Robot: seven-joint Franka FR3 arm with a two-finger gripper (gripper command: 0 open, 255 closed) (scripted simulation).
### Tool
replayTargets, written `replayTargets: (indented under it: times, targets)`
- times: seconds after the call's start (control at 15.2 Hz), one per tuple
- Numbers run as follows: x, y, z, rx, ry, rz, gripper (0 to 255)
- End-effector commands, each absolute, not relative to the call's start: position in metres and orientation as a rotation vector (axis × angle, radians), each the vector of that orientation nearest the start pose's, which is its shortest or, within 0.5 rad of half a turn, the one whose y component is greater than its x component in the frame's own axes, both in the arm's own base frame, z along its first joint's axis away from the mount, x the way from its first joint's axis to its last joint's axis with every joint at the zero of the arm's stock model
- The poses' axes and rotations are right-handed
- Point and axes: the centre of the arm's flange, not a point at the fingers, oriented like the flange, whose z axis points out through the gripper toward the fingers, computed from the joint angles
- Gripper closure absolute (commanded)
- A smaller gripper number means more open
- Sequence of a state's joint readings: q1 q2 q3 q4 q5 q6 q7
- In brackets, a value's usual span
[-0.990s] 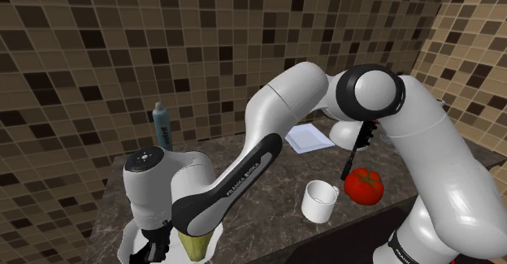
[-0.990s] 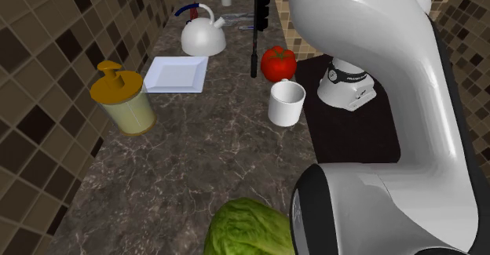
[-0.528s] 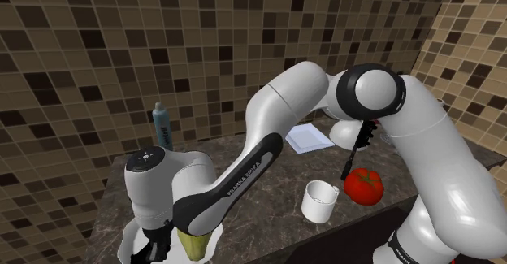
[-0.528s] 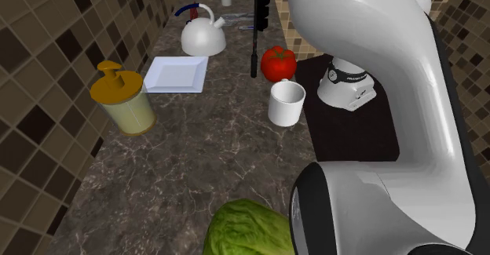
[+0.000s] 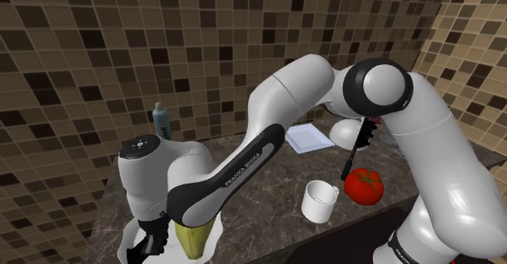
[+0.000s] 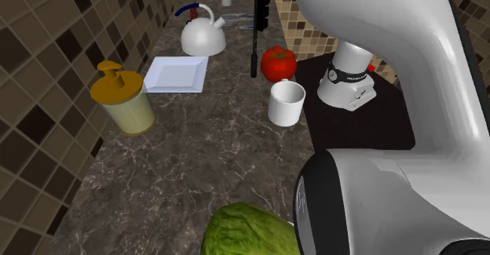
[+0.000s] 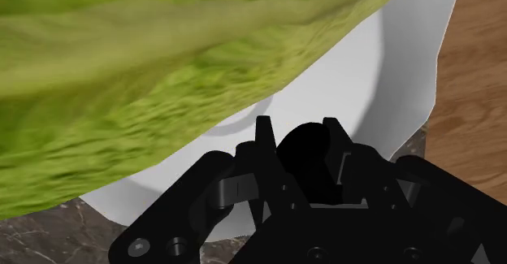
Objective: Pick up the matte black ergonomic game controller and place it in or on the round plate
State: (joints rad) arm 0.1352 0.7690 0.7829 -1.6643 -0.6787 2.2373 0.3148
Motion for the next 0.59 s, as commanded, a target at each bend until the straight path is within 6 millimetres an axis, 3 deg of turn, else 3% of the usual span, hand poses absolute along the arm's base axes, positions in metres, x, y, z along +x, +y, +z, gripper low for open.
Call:
replayTargets:
  times: [0.0,0.53]
  targets:
    - [0.484,0.483,0.271,-2.836,-1.294,-0.126,255]
    - [0.484,0.483,0.313,-2.836,-1.294,-0.126,255]
